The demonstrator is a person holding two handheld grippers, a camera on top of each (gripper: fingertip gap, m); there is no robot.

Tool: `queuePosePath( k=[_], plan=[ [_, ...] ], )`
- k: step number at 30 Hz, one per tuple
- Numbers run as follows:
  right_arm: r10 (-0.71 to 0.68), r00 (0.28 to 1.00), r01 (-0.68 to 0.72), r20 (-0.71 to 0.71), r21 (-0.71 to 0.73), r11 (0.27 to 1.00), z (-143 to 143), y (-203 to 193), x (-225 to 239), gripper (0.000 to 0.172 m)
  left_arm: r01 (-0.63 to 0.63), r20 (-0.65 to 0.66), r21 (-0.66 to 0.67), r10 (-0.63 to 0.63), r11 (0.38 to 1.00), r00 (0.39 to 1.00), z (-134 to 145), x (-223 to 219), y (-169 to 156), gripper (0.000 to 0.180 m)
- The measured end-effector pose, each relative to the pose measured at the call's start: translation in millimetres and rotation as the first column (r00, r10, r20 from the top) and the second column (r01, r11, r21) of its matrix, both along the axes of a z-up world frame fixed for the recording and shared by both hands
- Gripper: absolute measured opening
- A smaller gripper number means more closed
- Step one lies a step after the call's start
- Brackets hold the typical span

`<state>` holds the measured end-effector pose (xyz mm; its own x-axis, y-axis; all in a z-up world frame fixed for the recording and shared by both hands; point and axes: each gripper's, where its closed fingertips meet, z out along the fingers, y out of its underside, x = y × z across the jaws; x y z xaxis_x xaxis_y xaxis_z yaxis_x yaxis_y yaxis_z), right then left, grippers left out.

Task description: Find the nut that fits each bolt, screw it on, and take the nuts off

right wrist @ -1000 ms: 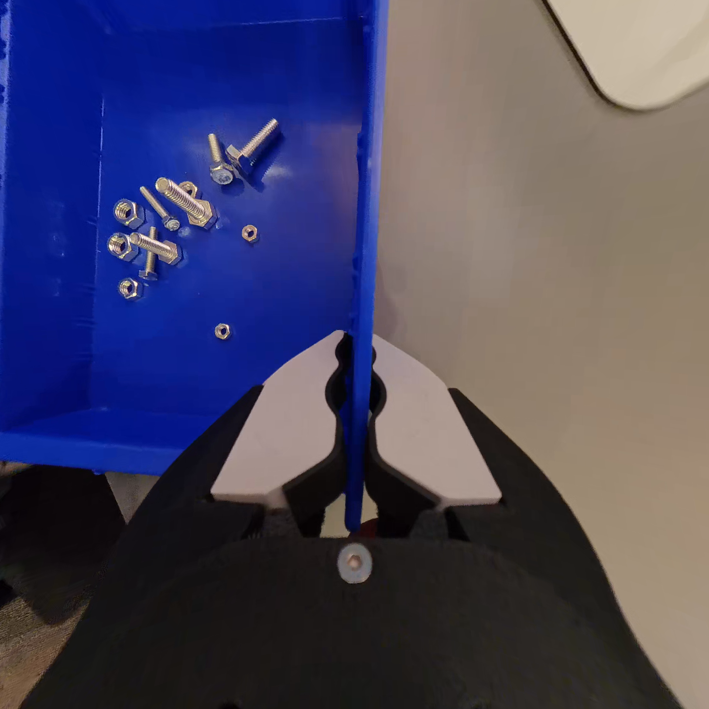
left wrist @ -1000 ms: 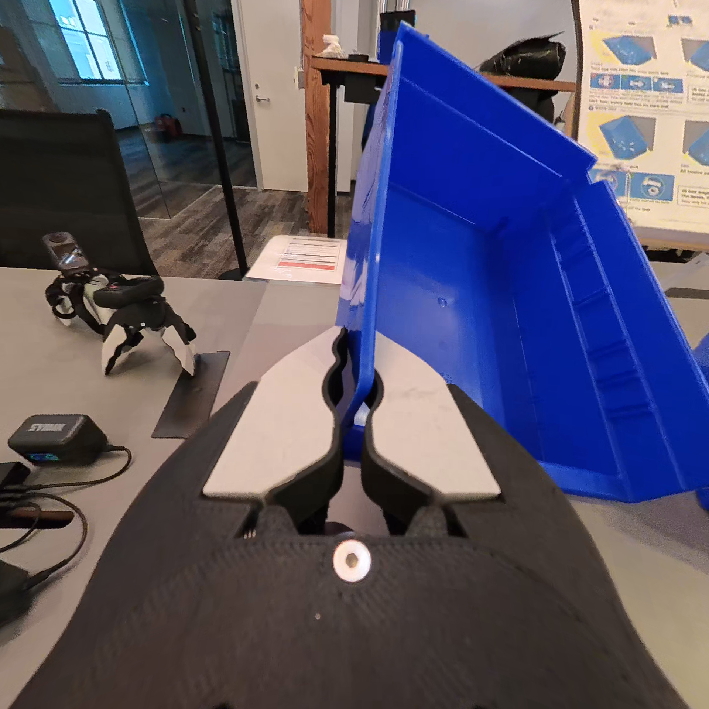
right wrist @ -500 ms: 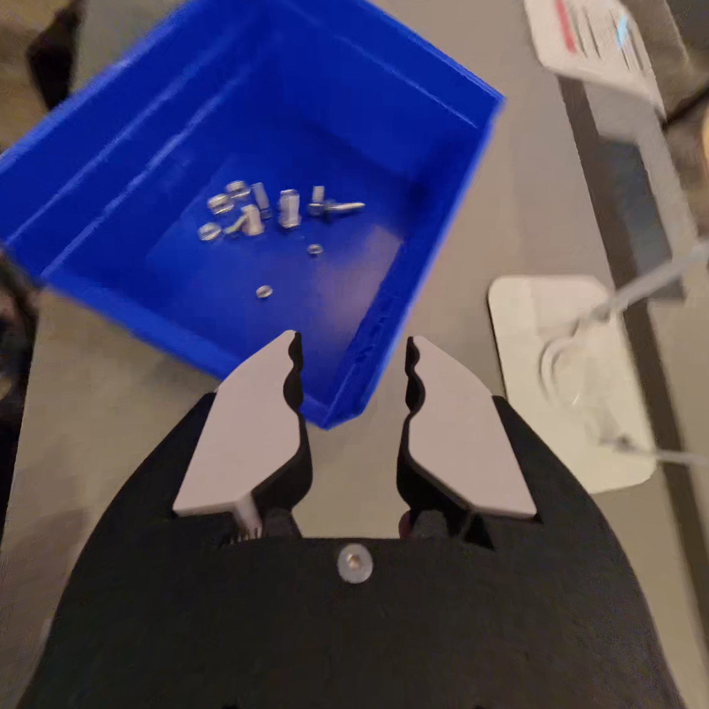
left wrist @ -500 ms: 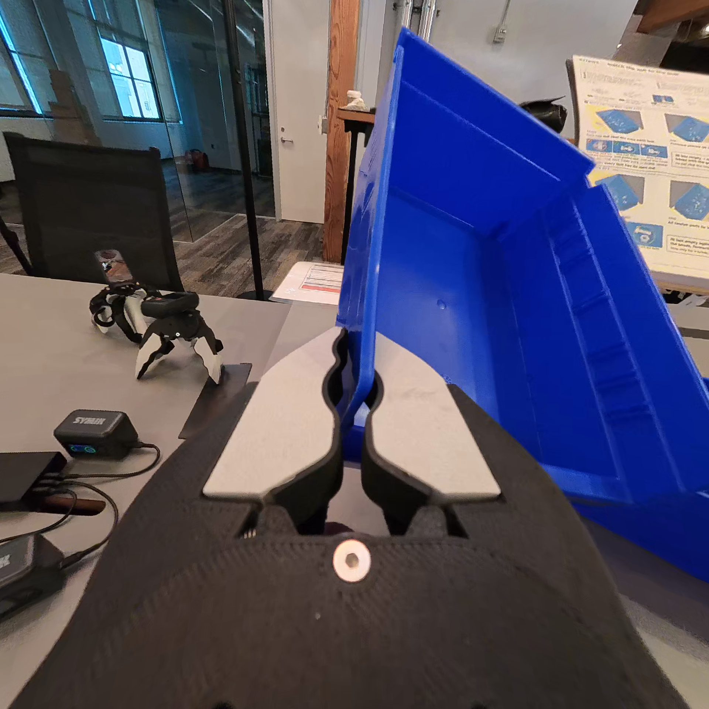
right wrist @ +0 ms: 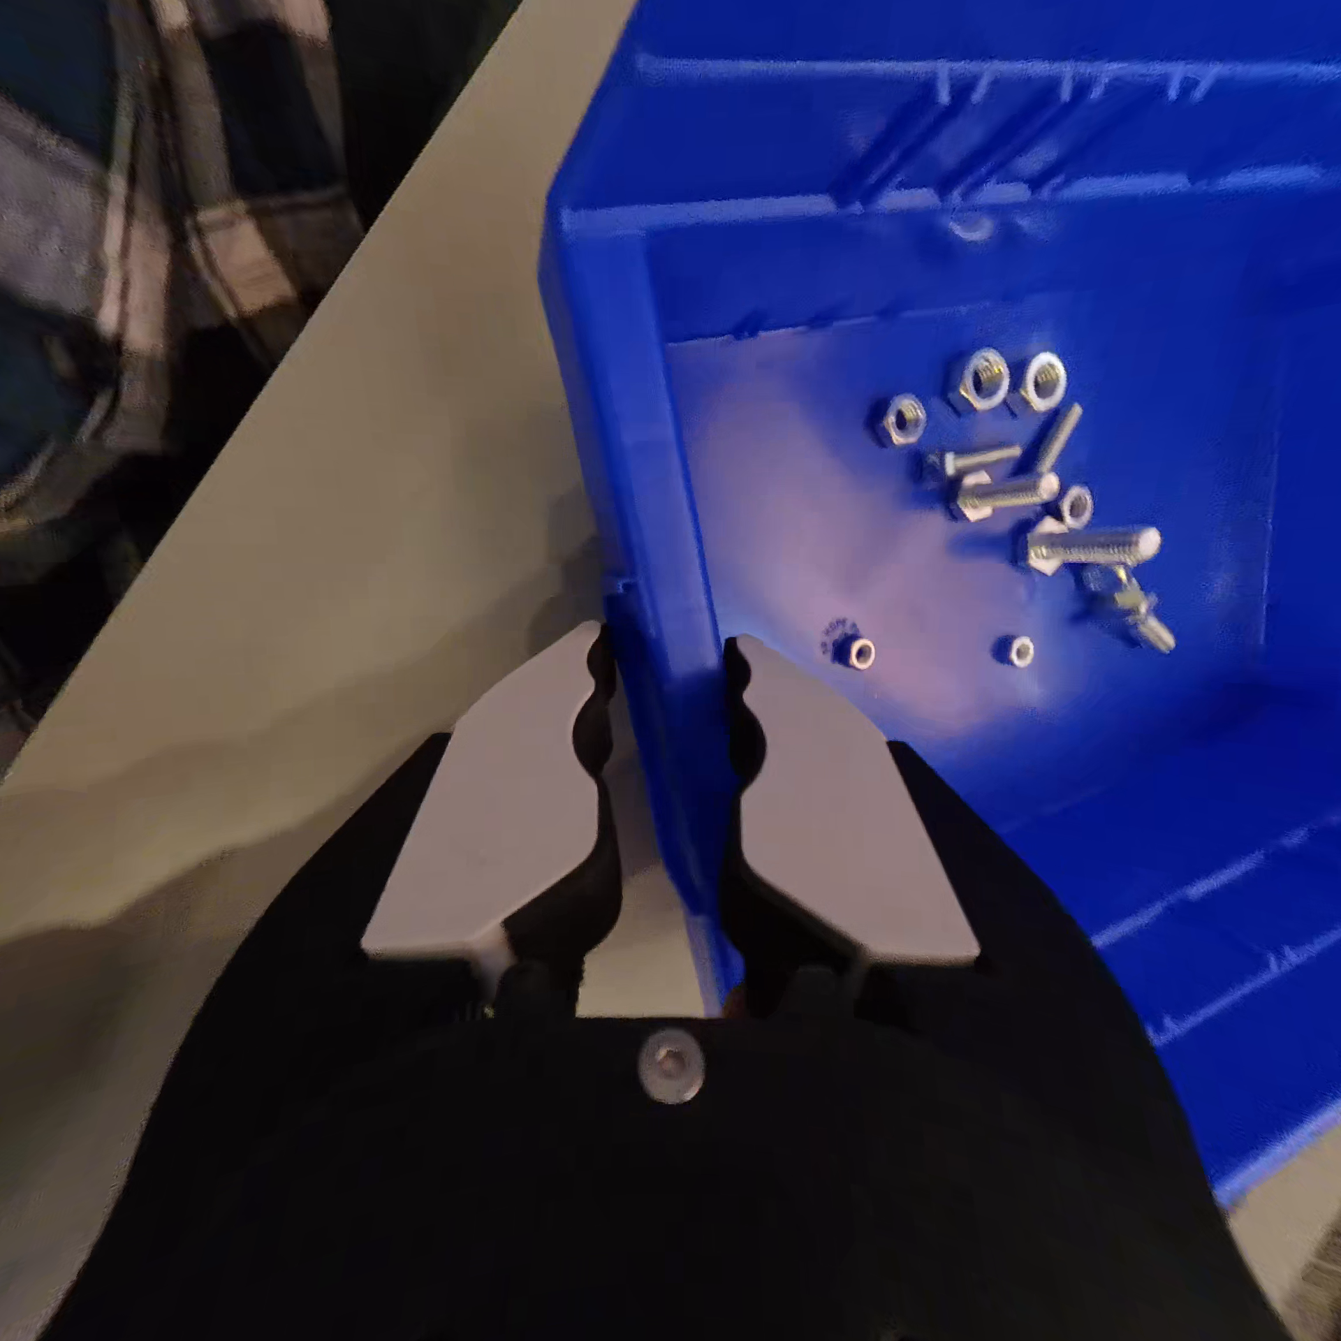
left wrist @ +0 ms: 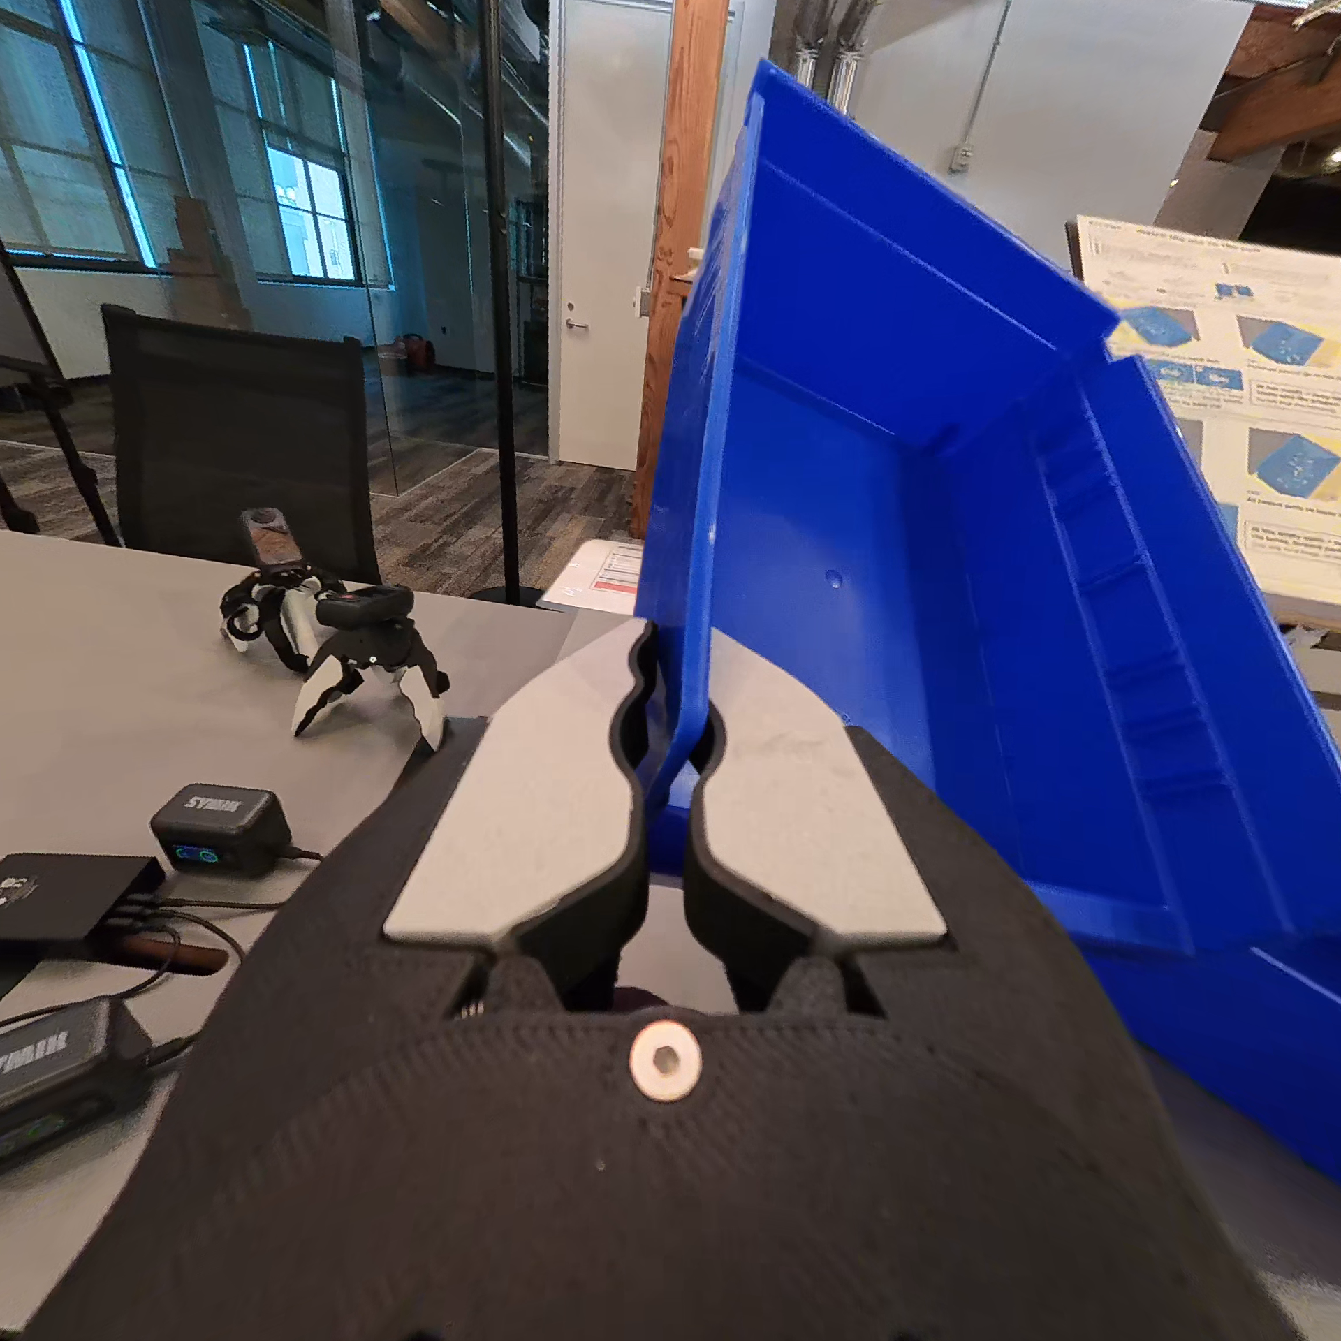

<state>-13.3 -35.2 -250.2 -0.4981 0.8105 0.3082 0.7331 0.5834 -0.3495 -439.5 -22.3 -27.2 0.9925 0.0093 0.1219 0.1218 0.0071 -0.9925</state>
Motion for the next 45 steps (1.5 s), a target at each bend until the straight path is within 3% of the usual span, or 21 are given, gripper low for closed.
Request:
queuePosePath(
  k=[11,19,25,28,32,34,36,39,41,42,45],
  plan=[
    [-0.313,0.949,0.314,0.037,-0.001,0.95,-5,82,-116,0.027,-0.026,-0.001,0.027,0.026,0.999,1.0,26,-23,-3,0.005],
    [-0.565,0.825,0.565,0.031,-0.002,0.825,-7,165,-216,0.027,-0.046,0.01,0.05,0.045,0.998,0.999,32,-26,-1,0.005],
    [-0.671,0.741,0.672,-0.015,0.014,0.741,-7,217,-260,0.028,-0.024,0.01,0.053,0.024,0.998,1.0,34,-17,4,0.005],
    [-0.672,0.734,0.673,-0.097,-0.033,0.739,-2,228,-273,0.049,0.0,0.01,0.07,-0.001,0.998,1.0,40,-3,7,0.005],
    [-0.665,0.689,0.612,-0.288,-0.26,0.747,63,200,-239,0.045,0.071,0.008,0.119,-0.072,0.99,0.997,58,30,9,0.005],
    [-0.668,0.644,0.576,-0.374,-0.338,0.745,107,185,-190,0.031,0.129,0.001,0.162,-0.131,0.978,0.991,71,56,10,0.004],
    [-0.701,0.594,0.606,-0.394,-0.354,0.712,126,184,-129,0.037,0.187,0.002,0.164,-0.19,0.969,0.982,80,82,13,0.004],
    [-0.784,0.433,0.55,-0.444,-0.559,0.621,167,175,-37,0.034,0.256,-0.026,0.152,-0.255,0.955,0.966,84,131,25,0.004],
    [-0.769,0.28,0.423,-0.575,-0.645,0.636,213,155,21,0.036,0.31,-0.033,0.134,-0.309,0.941,0.951,78,172,39,0.004],
    [-0.763,0.202,0.385,-0.614,-0.666,0.639,231,142,49,0.045,0.343,-0.037,0.124,-0.341,0.931,0.939,73,195,48,0.005],
    [-0.707,0.009,0.269,-0.707,-0.679,0.683,269,97,118,0.05,0.463,-0.014,0.077,-0.463,0.883,0.886,50,271,77,0.005]
  ],
)
